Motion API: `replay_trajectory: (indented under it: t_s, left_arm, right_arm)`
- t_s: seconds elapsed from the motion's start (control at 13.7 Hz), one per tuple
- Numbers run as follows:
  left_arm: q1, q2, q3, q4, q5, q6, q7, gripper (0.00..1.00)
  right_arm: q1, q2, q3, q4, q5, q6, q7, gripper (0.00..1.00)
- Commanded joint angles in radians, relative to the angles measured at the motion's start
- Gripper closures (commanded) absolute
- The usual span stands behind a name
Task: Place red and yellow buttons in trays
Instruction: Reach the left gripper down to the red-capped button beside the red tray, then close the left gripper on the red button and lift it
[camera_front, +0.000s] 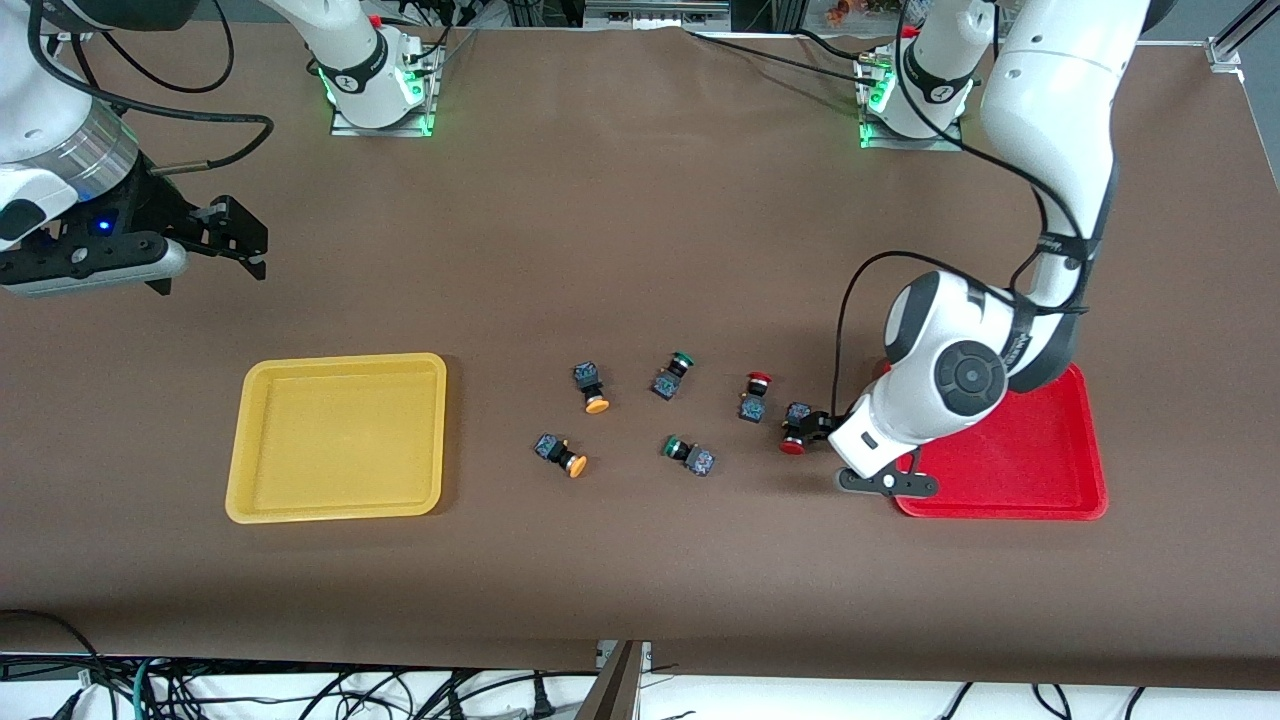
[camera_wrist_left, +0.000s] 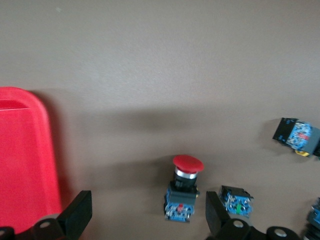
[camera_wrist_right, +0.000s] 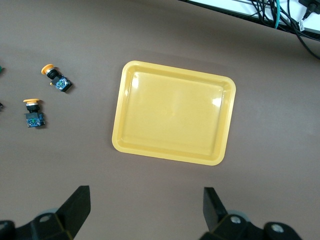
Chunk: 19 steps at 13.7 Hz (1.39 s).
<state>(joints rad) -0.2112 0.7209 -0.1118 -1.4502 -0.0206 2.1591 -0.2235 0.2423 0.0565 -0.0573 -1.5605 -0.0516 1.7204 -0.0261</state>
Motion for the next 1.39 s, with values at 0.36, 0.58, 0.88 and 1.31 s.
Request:
replay_trajectory:
  t_s: [0.36, 0.58, 0.88, 1.31]
  left_arm:
    - [-0.053, 0.106, 0.017, 0.028, 0.031, 0.076, -0.011, 0.00]
    - [-0.076, 0.112, 0.017, 0.025, 0.093, 0.077, -0.045, 0.00]
    - [-0.083, 0.126, 0.017, -0.004, 0.097, 0.114, -0.069, 0.05]
    - [-0.077, 0.112, 0.015, -0.010, 0.099, 0.105, -0.065, 0.93]
  right_arm:
    - [0.002, 0.006, 0.001, 0.020, 0.010, -0.005, 0.003, 0.00]
    - [0.003, 0.005, 0.002, 0.020, 0.009, -0.007, 0.003, 0.00]
    - [0.005, 0.005, 0.005, 0.020, 0.007, 0.007, -0.008, 0.00]
    - [0.019, 0.000, 0.014, 0.020, 0.002, 0.008, 0.002, 0.00]
